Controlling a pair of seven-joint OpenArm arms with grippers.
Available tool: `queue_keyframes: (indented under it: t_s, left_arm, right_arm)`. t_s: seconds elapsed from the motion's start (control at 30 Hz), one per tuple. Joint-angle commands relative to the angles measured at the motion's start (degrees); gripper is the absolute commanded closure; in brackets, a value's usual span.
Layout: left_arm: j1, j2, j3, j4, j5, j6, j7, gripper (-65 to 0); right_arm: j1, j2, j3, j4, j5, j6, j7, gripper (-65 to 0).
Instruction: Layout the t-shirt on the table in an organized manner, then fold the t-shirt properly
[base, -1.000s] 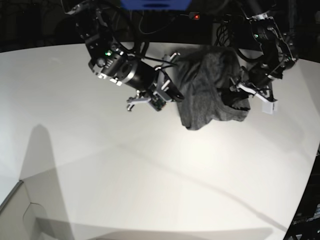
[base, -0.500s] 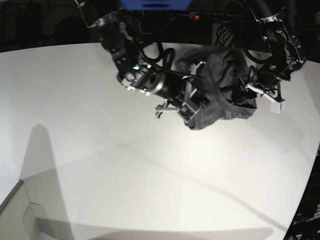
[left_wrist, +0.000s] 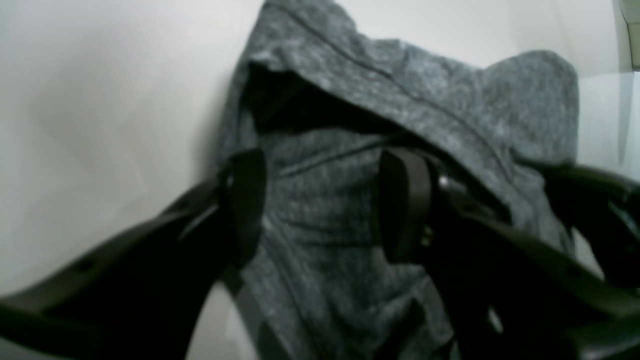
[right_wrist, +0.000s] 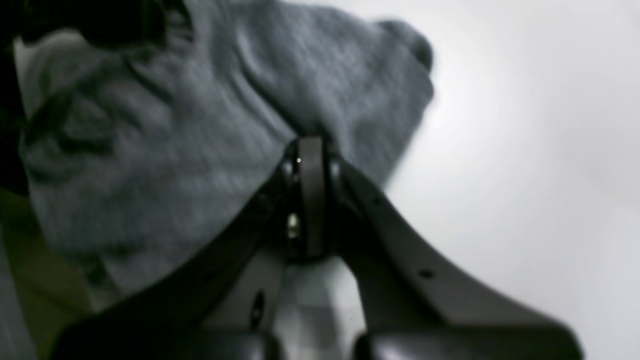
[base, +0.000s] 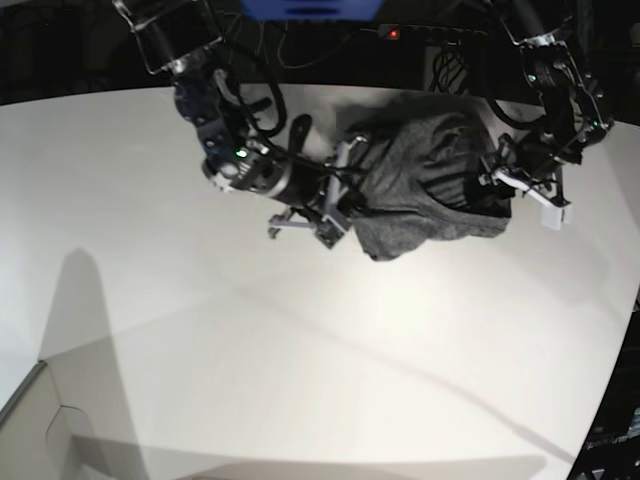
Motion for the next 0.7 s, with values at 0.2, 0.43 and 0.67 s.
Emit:
queue_keyframes:
  t_s: [0.2,0.43,0.67]
  left_arm:
    - [-1.65,-0.28,-0.13,1.24,-1.21,-0.49,-0.14,-35.1]
    - [-3.06,-0.02,-0.04,1.59,-7.28,-0.67,0.39,-35.2]
    - [-2.62,-0.55,-0.48,4.23,-15.28,-0.67,5.84,-35.7]
  right_arm:
    - [-4.09,0.49,-0.19,5.93,0.65,0.26,1.24,0.0]
    - [-4.71,0.66,0.25,6.81,0.65,0.26,1.24,0.0]
    - [-5.76,3.39,1.21,13.31,0.65,0.17,0.71,0.0]
